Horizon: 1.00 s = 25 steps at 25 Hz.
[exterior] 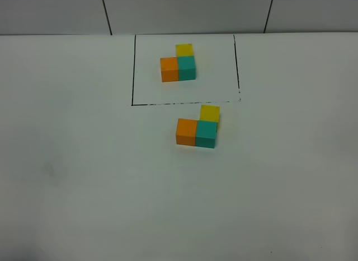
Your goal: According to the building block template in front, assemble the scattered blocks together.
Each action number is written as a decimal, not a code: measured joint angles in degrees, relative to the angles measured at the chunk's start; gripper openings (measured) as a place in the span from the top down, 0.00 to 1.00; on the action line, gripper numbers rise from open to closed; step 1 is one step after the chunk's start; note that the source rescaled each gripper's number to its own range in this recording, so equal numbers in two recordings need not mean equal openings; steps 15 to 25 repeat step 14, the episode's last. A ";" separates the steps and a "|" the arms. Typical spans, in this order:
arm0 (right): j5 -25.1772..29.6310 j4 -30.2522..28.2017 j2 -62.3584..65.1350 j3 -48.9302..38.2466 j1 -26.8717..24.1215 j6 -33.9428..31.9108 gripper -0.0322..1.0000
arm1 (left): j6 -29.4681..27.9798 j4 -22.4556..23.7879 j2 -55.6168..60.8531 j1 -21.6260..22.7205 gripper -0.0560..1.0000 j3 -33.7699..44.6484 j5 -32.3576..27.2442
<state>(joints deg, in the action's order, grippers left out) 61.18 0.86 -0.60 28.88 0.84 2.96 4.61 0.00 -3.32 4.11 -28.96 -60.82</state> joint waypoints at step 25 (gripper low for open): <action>0.00 0.00 0.00 0.00 0.00 0.00 0.28 | 0.00 0.00 0.00 0.00 0.22 0.00 0.00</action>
